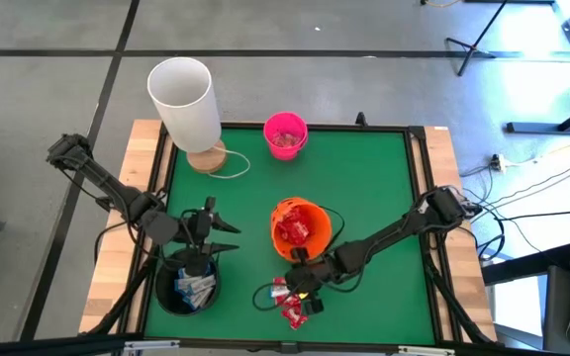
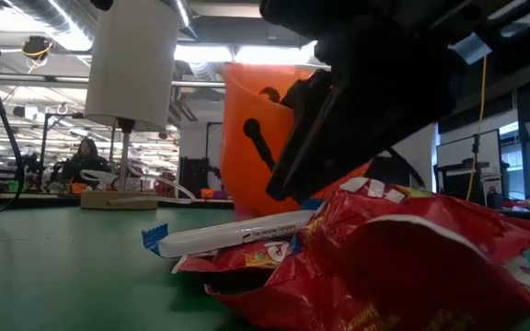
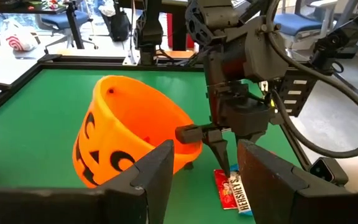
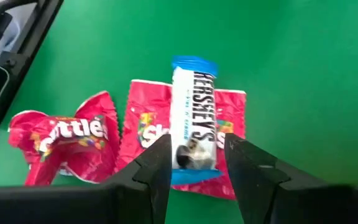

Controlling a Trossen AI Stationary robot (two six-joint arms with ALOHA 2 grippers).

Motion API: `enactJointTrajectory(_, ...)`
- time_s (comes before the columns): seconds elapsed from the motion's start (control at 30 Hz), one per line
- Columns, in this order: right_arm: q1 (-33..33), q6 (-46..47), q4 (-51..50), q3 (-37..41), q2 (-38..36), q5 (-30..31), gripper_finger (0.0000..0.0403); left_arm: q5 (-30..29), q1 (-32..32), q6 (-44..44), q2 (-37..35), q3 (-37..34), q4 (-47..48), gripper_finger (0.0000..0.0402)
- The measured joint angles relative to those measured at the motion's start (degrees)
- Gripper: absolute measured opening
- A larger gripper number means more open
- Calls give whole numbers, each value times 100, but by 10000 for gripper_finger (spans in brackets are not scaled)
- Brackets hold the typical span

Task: Sort candy
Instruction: Put the white chocolate into the black bucket

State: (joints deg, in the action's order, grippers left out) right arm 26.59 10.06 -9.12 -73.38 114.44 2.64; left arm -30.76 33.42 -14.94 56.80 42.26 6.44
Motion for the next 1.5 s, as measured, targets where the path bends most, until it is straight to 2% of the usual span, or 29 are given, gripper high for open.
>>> enactJointTrajectory(0.37,0,-131,-164,-7,-198,59,147,-11,-3,-9,0,0,3,167)
enactJointTrajectory(0.63,2,-175,-917,-519,-440,751,147,-10,-3,-9,0,0,15,167)
enactJointTrajectory(0.73,8,-281,-1152,-799,-457,823,147,-9,-3,-9,0,0,25,167)
enactJointTrajectory(1.1,165,-720,-893,-1259,-467,537,147,-8,-1,-9,0,0,49,167)
enactJointTrajectory(1.3,282,-911,-361,-1261,72,516,147,-7,-3,4,0,0,42,167)
enactJointTrajectory(1.5,302,-835,-490,-1261,342,535,147,31,-1,-144,0,0,57,167)
